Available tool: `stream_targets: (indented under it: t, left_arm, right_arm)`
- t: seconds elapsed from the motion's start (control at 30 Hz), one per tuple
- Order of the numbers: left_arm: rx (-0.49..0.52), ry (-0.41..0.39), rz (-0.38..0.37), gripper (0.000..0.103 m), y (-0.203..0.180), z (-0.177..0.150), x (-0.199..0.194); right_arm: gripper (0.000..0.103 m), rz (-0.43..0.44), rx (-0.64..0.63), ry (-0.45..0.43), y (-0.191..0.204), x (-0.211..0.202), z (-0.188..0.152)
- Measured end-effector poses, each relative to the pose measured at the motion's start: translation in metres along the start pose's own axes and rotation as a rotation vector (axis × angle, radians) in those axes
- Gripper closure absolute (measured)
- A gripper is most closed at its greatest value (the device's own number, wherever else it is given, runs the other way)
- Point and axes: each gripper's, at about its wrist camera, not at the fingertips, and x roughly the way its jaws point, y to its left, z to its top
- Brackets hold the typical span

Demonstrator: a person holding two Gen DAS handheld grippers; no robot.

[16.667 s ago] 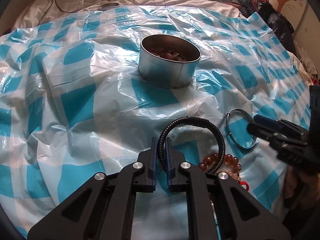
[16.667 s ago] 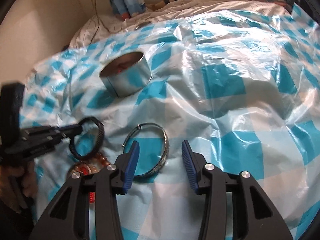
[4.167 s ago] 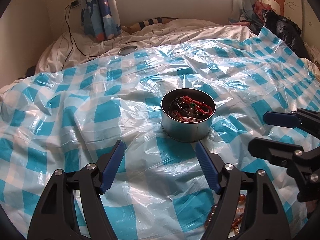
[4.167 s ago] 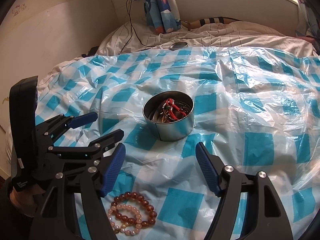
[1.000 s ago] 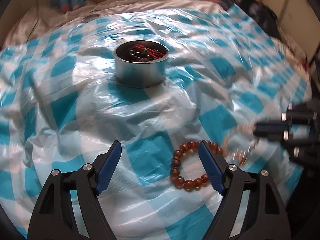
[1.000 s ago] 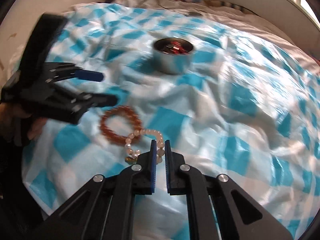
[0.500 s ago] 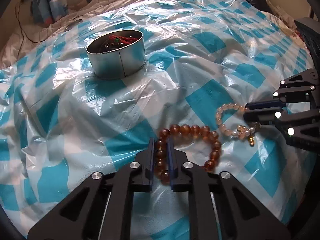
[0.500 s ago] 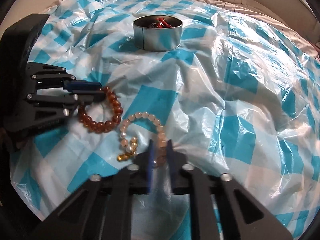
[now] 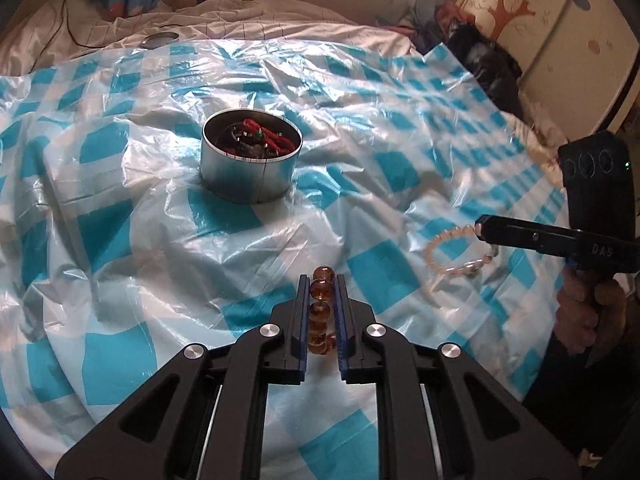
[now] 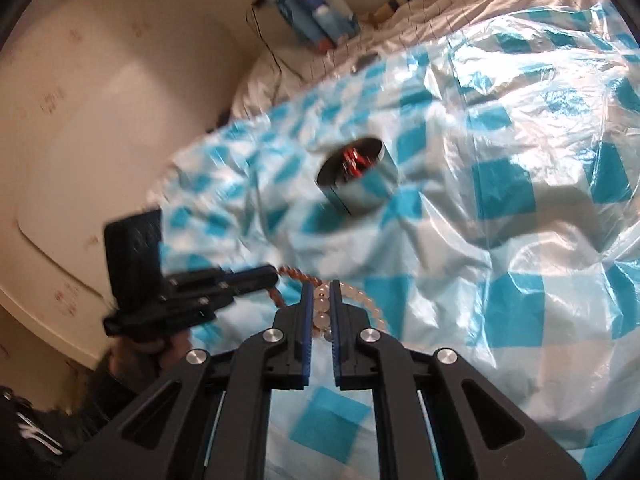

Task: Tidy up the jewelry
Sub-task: 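Carry both bead bracelets to the steel tin and open both tools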

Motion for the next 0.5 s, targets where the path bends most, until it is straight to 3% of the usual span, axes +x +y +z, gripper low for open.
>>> stream_targets:
  t: [0.3, 0.5]
  left_arm:
    - [-0.019, -0.099, -0.023, 0.093, -0.003, 0.034, -0.028]
    - [-0.045, -0.129, -0.01, 0.093, 0.003, 0.065, -0.028]
  right_arm:
    - [0.094, 0.118, 0.121, -0.148, -0.003, -0.004, 0.033]
    - [0.094, 0.19, 0.202, -0.19, -0.016, 0.009, 0.048]
